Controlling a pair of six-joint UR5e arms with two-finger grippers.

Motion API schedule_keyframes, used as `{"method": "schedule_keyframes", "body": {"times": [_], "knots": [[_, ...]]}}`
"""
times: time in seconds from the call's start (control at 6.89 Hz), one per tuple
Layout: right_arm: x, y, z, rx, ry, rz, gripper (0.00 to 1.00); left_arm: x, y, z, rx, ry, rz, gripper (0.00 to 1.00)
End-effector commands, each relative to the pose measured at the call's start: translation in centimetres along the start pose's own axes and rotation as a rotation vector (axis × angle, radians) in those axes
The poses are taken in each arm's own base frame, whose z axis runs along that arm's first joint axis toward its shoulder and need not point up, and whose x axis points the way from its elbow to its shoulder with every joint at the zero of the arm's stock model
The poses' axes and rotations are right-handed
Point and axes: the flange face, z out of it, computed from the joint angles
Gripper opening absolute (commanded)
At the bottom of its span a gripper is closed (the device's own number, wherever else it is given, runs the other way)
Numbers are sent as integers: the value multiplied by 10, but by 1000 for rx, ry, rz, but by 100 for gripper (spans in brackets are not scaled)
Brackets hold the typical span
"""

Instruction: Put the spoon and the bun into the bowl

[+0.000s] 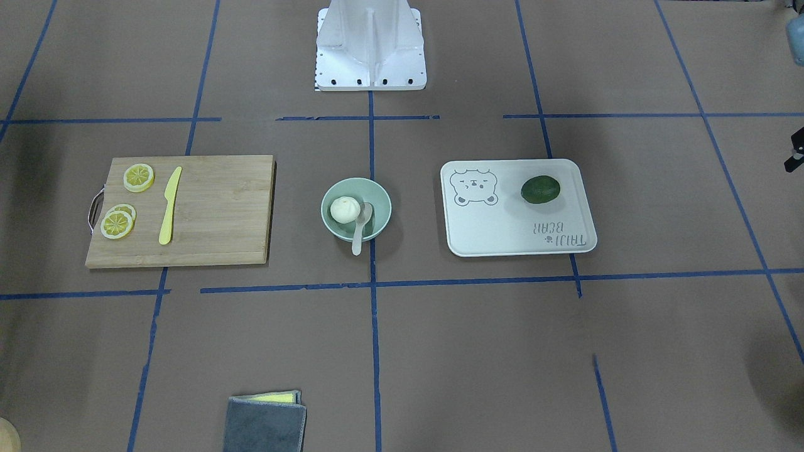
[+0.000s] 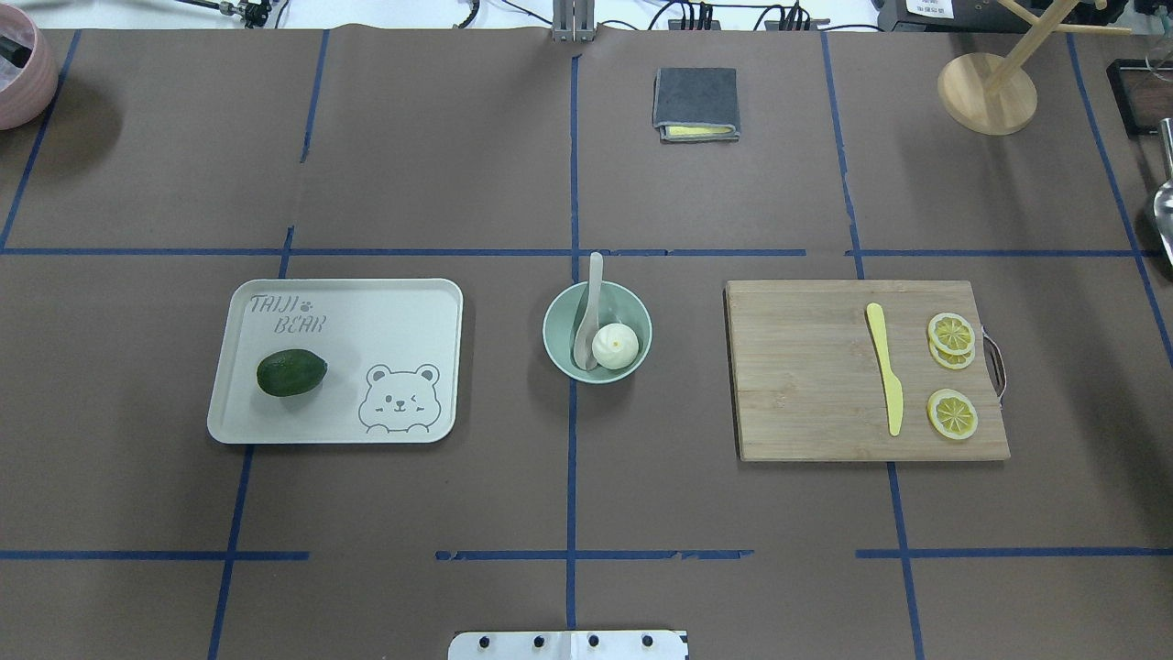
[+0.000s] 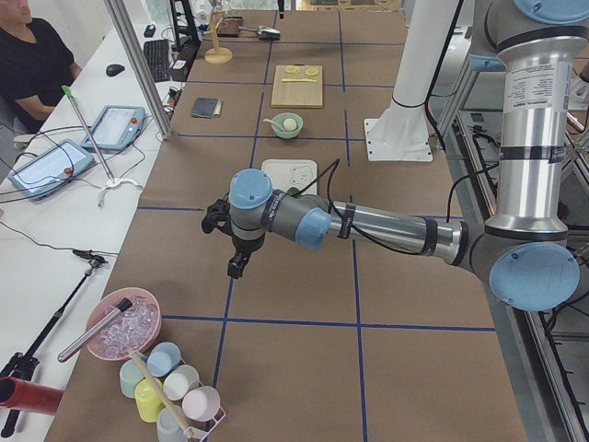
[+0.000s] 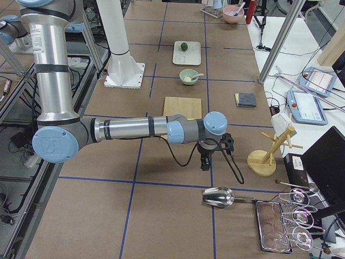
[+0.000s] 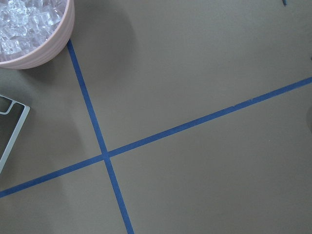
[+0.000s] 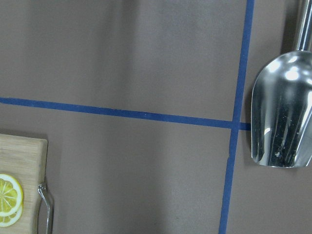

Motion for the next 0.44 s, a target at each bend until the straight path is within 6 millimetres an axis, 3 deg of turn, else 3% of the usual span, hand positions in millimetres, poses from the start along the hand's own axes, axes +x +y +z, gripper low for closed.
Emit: {"method": "schedule_keyframes", "body": {"times": [0.0, 0.29], "knots": [[-5, -2, 3, -6, -1, -9, 100, 4, -3, 0, 1, 14, 7, 100], [-3, -3, 5, -7, -1, -8, 100, 7, -12, -1, 2, 14, 8, 100]]}}
